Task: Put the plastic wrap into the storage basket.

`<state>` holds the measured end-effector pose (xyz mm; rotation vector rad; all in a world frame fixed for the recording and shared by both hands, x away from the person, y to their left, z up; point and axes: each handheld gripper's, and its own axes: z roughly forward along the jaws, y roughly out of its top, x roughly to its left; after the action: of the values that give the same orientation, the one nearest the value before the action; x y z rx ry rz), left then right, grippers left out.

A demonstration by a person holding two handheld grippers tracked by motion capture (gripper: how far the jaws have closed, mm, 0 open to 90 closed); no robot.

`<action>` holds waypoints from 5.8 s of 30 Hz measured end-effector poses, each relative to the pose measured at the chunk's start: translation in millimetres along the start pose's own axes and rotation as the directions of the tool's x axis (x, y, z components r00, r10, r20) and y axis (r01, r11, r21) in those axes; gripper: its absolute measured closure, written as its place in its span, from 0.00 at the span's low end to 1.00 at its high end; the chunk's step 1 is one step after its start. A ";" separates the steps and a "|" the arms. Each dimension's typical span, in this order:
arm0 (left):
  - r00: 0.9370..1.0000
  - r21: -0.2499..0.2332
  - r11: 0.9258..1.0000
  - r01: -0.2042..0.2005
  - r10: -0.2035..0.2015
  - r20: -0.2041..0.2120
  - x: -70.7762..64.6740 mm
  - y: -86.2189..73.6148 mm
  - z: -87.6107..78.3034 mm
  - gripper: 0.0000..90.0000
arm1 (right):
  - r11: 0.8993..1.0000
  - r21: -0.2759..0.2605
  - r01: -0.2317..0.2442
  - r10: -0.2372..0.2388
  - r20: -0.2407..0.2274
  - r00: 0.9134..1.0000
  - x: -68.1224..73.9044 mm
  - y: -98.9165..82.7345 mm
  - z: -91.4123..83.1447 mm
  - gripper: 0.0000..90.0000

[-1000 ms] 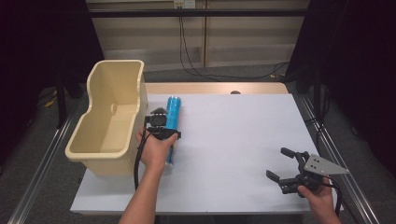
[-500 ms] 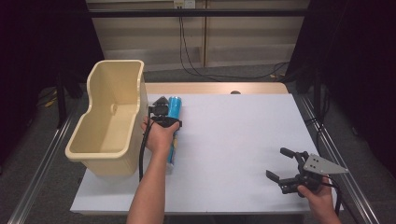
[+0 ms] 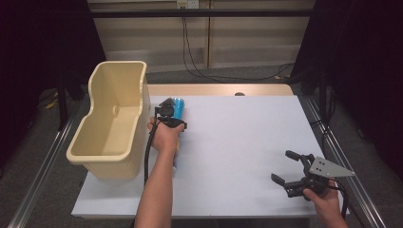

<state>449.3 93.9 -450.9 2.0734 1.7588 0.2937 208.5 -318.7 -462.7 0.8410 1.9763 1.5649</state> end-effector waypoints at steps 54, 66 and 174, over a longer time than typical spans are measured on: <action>0.996 0.040 0.995 0.088 -0.089 0.026 -11.2 21.4 -73.3 0.36 | 1.000 -0.012 -0.005 0.005 0.008 1.000 -2.5 0.0 -2.3 0.02; 0.993 0.016 0.996 0.088 -0.089 0.080 -16.8 31.4 -120.2 0.36 | 1.000 -0.014 -0.006 0.006 0.001 1.000 -0.7 0.4 -1.0 0.02; 0.979 0.068 0.978 0.196 -0.192 -0.064 116.8 0.2 -234.2 0.36 | 1.000 -0.005 0.000 0.000 -0.038 0.999 5.5 1.7 10.0 0.01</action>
<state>374.9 247.3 -252.4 1.9402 2.0172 0.2366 211.9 -307.7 -463.3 0.8151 1.9981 1.5964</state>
